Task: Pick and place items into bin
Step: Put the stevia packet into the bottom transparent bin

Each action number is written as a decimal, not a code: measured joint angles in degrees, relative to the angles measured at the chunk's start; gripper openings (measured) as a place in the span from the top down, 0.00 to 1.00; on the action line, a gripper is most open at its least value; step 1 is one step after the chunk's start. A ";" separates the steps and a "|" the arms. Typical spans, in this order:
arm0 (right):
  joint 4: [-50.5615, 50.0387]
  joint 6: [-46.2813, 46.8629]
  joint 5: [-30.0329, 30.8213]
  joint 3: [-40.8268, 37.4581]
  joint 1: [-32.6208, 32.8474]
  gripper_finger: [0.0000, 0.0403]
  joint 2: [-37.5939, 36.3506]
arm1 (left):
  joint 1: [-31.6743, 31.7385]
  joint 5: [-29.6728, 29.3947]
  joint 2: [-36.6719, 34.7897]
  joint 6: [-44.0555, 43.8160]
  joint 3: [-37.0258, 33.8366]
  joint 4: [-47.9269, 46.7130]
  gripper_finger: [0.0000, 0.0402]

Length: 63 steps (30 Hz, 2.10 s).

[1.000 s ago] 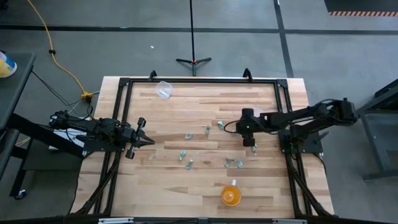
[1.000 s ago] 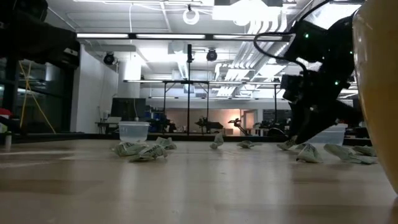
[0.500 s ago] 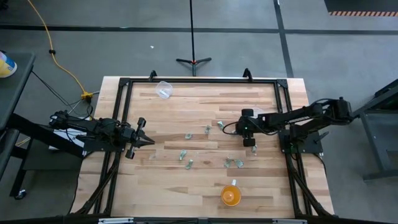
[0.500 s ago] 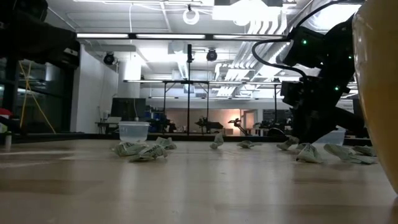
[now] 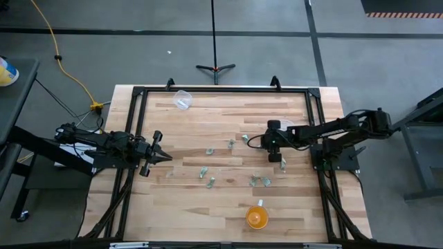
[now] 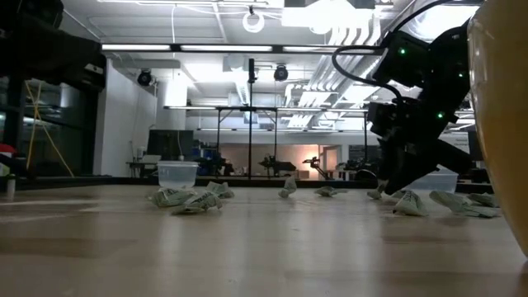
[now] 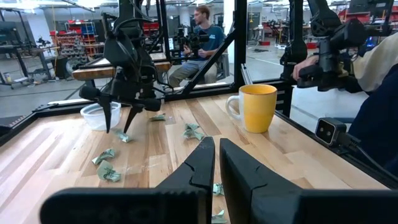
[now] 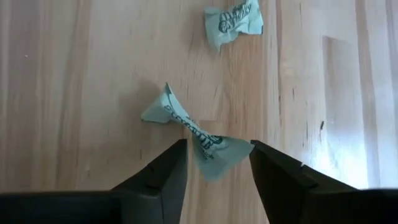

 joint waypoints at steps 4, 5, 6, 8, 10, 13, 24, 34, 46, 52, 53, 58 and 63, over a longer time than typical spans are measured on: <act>0.80 -1.68 -0.12 0.00 0.00 0.56 0.00 | 0.00 0.00 0.00 0.00 -0.02 0.00 0.84; 1.04 -1.99 -0.32 0.00 0.02 0.55 0.00 | -0.02 -0.02 0.00 0.00 -0.02 -0.02 0.84; 1.26 -2.15 -0.41 0.00 0.04 0.55 0.00 | -0.02 0.00 -0.02 0.00 -0.02 0.00 0.84; 1.44 -2.44 -1.47 0.00 0.02 0.54 0.00 | 0.00 0.00 -0.02 0.00 -0.01 0.00 0.84; 1.44 -3.26 -3.06 0.00 0.02 0.54 0.00 | -0.01 -0.01 -0.01 0.00 -0.01 0.00 0.84; 1.44 -3.55 -5.01 0.00 0.02 0.56 0.00 | 0.00 -0.02 0.00 0.00 -0.02 0.00 0.84; 0.28 -3.36 -4.89 0.00 0.02 0.78 0.00 | 0.00 -0.02 0.00 0.00 -0.02 0.00 0.84; -2.37 -3.08 -2.34 1.99 0.04 0.98 0.00 | -0.01 0.00 0.00 0.00 -0.02 0.00 0.84; -33.56 5.89 15.60 20.41 -0.48 0.99 -0.02 | 0.00 -0.01 0.00 0.00 -0.02 -0.01 0.84; -52.14 15.12 18.62 27.15 -2.61 0.99 -0.07 | 0.00 0.00 -0.01 0.00 -0.02 0.00 0.84; -54.40 15.92 17.76 27.34 -3.22 0.99 -0.07 | -0.01 -0.01 0.00 0.00 -0.01 -0.01 0.84; -57.62 16.09 9.96 25.36 -5.97 0.99 -0.07 | 0.00 0.00 -0.02 0.00 -0.02 0.00 0.84; -57.25 17.30 8.14 22.95 -8.20 1.00 -0.07 | -0.02 0.00 -0.02 0.00 -0.02 -0.02 0.84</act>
